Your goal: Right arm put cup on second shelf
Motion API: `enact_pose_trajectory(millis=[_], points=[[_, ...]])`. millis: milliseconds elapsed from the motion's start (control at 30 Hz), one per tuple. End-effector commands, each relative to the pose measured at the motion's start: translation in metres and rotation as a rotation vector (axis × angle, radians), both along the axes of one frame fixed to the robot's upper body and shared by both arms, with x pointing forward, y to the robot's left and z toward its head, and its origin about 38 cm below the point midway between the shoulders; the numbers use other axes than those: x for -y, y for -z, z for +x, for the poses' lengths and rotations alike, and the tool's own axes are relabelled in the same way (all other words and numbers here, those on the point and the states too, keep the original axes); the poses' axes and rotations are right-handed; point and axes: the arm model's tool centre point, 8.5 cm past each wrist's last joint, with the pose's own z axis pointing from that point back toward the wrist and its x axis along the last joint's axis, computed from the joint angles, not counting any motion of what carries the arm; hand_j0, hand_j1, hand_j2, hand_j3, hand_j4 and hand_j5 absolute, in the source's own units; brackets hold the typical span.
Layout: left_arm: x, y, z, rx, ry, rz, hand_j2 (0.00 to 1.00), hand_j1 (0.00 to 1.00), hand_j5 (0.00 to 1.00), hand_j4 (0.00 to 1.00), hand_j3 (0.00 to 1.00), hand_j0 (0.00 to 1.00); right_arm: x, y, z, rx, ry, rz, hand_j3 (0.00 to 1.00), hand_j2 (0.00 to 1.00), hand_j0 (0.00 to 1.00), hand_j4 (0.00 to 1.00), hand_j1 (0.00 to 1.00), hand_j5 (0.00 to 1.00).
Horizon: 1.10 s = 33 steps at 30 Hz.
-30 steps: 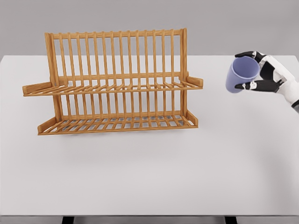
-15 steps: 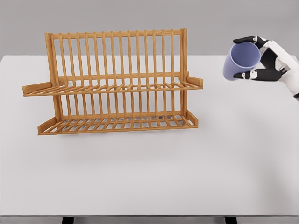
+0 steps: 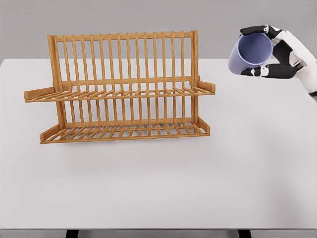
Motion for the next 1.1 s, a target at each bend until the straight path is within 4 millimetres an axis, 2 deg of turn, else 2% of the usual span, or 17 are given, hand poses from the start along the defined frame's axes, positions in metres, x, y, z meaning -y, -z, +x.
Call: enact_pose_trajectory(millis=[0, 333, 467, 800, 1067], points=[[0.000, 0.000, 0.000, 0.000, 0.000, 0.001, 1.00, 1.00, 1.00, 1.00, 1.00, 1.00, -0.002, -0.003, -0.001, 0.020, -0.010, 0.005, 0.67, 0.67, 0.67, 0.67, 0.67, 0.67], [0.000, 0.000, 0.000, 0.000, 0.000, 0.001, 1.00, 1.00, 1.00, 1.00, 1.00, 1.00, -0.021, -0.013, -0.003, 0.054, -0.058, 0.001, 0.67, 0.67, 0.67, 0.67, 0.67, 0.67], [0.000, 0.000, 0.000, 0.000, 0.000, 0.001, 1.00, 1.00, 1.00, 1.00, 1.00, 1.00, -0.031, -0.008, -0.002, 0.045, -0.080, 0.009, 0.67, 0.67, 0.67, 0.67, 0.67, 0.67], [0.000, 0.000, 0.000, 0.000, 0.000, 0.001, 1.00, 1.00, 1.00, 1.00, 1.00, 1.00, -0.059, -0.011, 0.001, 0.056, -0.143, 0.018, 0.67, 0.67, 0.67, 0.67, 0.67, 0.67], [0.000, 0.000, 0.000, 0.000, 0.000, 0.001, 1.00, 1.00, 1.00, 1.00, 1.00, 1.00, -0.082, 0.000, 0.001, 0.037, -0.189, 0.032, 0.68, 0.68, 0.68, 0.68, 0.68, 0.68]])
